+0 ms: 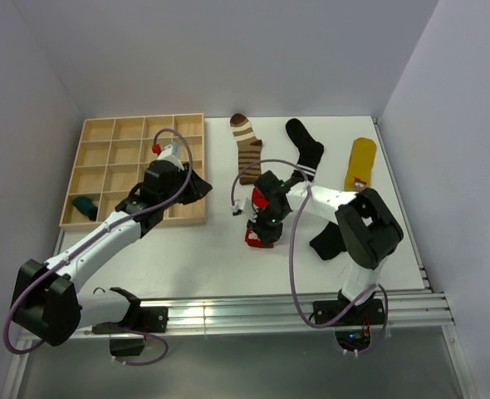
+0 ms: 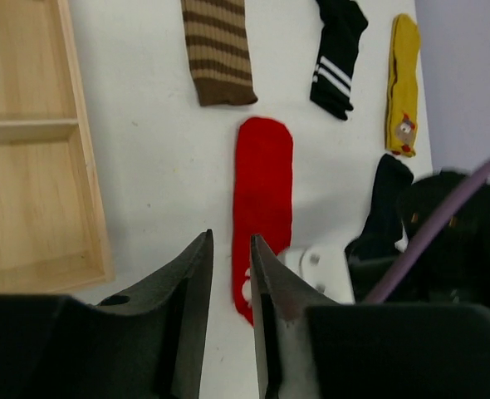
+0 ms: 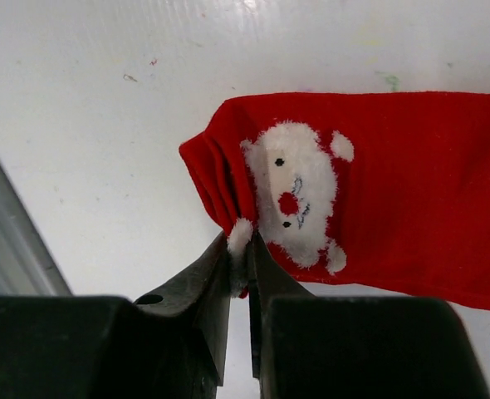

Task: Roll the socks
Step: Roll the sock at the center of the board.

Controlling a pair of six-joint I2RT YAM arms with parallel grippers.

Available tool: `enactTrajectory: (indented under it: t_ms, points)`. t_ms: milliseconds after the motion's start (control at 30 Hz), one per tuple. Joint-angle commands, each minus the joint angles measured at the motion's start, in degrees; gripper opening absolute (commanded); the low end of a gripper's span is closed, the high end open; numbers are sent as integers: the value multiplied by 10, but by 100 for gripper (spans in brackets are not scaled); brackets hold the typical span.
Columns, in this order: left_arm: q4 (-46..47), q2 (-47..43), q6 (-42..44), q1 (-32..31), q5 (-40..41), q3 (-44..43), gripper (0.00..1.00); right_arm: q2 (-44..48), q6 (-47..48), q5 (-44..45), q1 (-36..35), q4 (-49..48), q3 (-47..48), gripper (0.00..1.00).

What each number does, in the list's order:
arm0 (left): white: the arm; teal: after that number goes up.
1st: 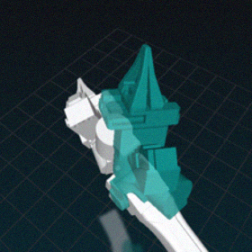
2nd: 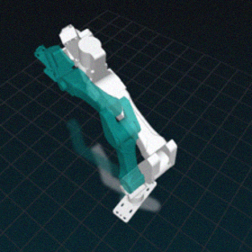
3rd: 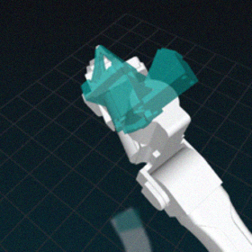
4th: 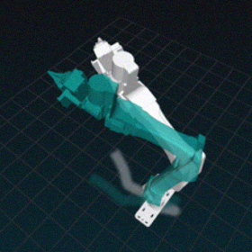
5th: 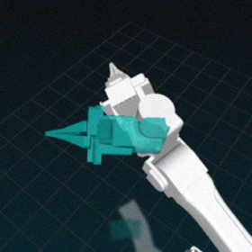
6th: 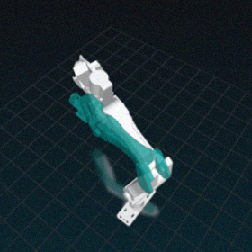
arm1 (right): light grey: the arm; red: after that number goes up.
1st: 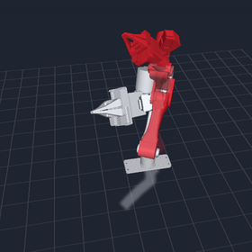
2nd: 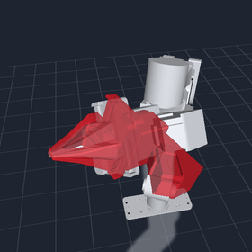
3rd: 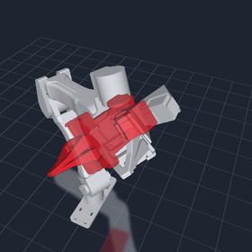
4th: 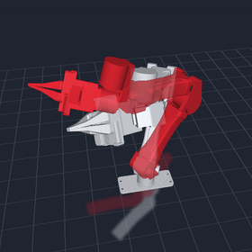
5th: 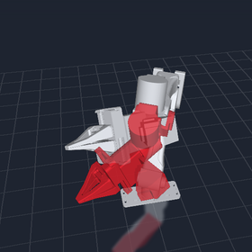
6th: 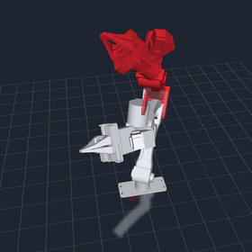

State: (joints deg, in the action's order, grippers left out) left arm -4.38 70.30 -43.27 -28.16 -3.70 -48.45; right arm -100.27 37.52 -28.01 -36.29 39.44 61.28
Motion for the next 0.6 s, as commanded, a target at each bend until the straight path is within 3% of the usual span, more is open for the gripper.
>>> enactTrajectory:
  t_ms: [0,133,300,567]
  points:
    - [71,-25,-17,-23,31,27,28,-39,23,-94,44,92,55,16]
    - [102,-17,-16,-54,34,59,19,-104,43,-148,78,169,124,15]
    - [158,7,-9,-102,34,86,16,-183,93,-216,109,286,187,15]
    - [270,74,41,-154,-4,107,22,-261,136,-275,148,388,252,15]
